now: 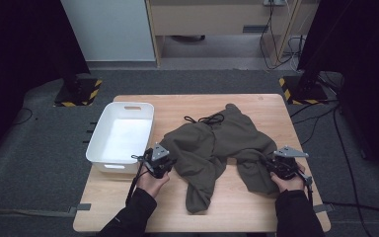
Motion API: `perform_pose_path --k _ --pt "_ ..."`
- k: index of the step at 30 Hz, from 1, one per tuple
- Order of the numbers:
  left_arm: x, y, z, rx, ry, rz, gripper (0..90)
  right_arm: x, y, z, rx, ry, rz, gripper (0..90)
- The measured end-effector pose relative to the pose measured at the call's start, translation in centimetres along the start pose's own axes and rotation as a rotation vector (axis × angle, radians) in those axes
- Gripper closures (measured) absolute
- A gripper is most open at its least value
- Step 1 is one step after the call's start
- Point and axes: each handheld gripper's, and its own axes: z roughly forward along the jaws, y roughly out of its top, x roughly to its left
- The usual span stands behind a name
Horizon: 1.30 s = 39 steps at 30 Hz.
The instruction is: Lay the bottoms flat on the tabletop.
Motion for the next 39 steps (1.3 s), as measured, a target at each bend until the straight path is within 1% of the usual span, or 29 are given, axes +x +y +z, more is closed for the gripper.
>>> perform_pose_path --k 1,3,5,6,7,8,9,10,11,13,16,17,18,19,20,23,25,27,28,29,31,32,33,35,37,39 --pt "-0.4 -0.1 0.4 -0.001 -0.007 0.001 82.3 0.1 -0.1 0.2 0.009 0.003 -0.004 83.5" --pt "-1.2 -0.1 1.3 0.003 0.004 0.029 69.7 0.2 -0.1 0.4 0.02 0.002 -0.015 81.6" --pt "-1.8 -0.2 2.2 0.002 0.012 0.041 53.2 0.4 -0.2 0.5 0.022 -0.002 -0.013 78.9" --pt "-2.1 -0.3 2.7 0.006 0.017 0.054 46.0 0.3 -0.2 0.6 0.024 0.0 -0.02 78.2" --pt "-2.3 -0.6 3.4 0.022 0.024 0.072 41.4 0.3 -0.3 0.6 0.03 0.003 -0.02 77.4" --pt "-2.5 -0.8 3.9 0.039 0.021 0.084 38.6 0.3 -0.3 0.7 0.031 -0.002 -0.023 76.6" --pt "-2.6 -1.0 4.3 0.055 0.014 0.091 36.7 0.3 -0.3 0.7 0.034 0.001 -0.022 76.2" --pt "-2.7 -1.2 4.7 0.07 0.02 0.104 35.9 0.3 -0.3 0.8 0.035 0.0 -0.026 76.0" --pt "-2.8 -1.3 5.0 0.082 0.026 0.113 37.3 0.3 -0.3 0.8 0.037 0.001 -0.03 76.0" --pt "-2.7 -1.4 5.4 0.11 0.029 0.119 45.5 0.4 -0.3 0.8 0.037 0.003 -0.03 76.1" --pt "-2.6 -1.5 5.4 0.13 0.026 0.111 66.2 0.3 -0.3 0.8 0.036 0.004 -0.024 77.5" --pt "-2.6 -1.5 5.3 0.136 0.031 0.113 73.9 0.3 -0.3 0.8 0.037 0.006 -0.023 78.2" --pt "-2.5 -1.4 5.2 0.146 0.044 0.126 82.2 0.2 -0.3 0.8 0.032 0.006 -0.02 78.9" --pt "-2.4 -1.5 5.2 0.149 0.041 0.126 87.3 0.2 -0.3 0.7 0.033 0.009 -0.017 79.7" --pt "-2.2 -1.5 5.1 0.15 0.033 0.115 89.5 0.2 -0.2 0.7 0.03 0.01 -0.013 80.4" --pt "-1.9 -1.4 5.0 0.155 0.021 0.11 90.0 0.2 -0.2 0.6 0.027 0.015 -0.003 82.4" --pt "-1.8 -1.2 4.8 0.146 0.019 0.111 90.0 0.1 -0.1 0.5 0.023 0.015 -0.003 83.2" --pt "-1.7 -0.7 4.3 0.115 0.022 0.118 90.0 0.0 0.0 0.3 0.018 0.015 -0.002 83.7" --pt "-1.7 -0.4 3.8 0.098 0.021 0.116 90.0 0.0 0.1 0.3 0.014 0.012 0.005 83.8" --pt "-1.6 0.0 3.4 0.07 0.026 0.118 90.0 0.0 0.1 0.2 0.012 0.009 0.003 83.9" --pt "-1.3 0.8 2.3 0.037 0.031 0.113 90.0 -0.1 0.1 0.1 0.004 0.003 0.004 84.0" --pt "-1.2 1.1 1.8 0.019 0.05 0.12 90.0 -0.1 0.2 0.1 -0.002 0.001 0.008 84.1" --pt "-1.1 1.4 1.3 0.012 0.071 0.134 90.0 -0.2 0.2 0.0 -0.005 -0.004 0.007 84.2" --pt "-0.8 2.0 0.4 -0.012 0.102 0.127 90.0 -0.2 0.3 -0.1 -0.02 -0.011 0.009 84.3" --pt "-0.5 2.6 -0.3 -0.032 0.153 0.15 90.0 -0.3 0.6 -0.3 -0.039 -0.027 0.008 84.5" --pt "-0.1 3.0 -0.9 -0.05 0.165 0.134 90.0 -0.5 0.9 -0.5 -0.057 -0.044 0.016 84.7"
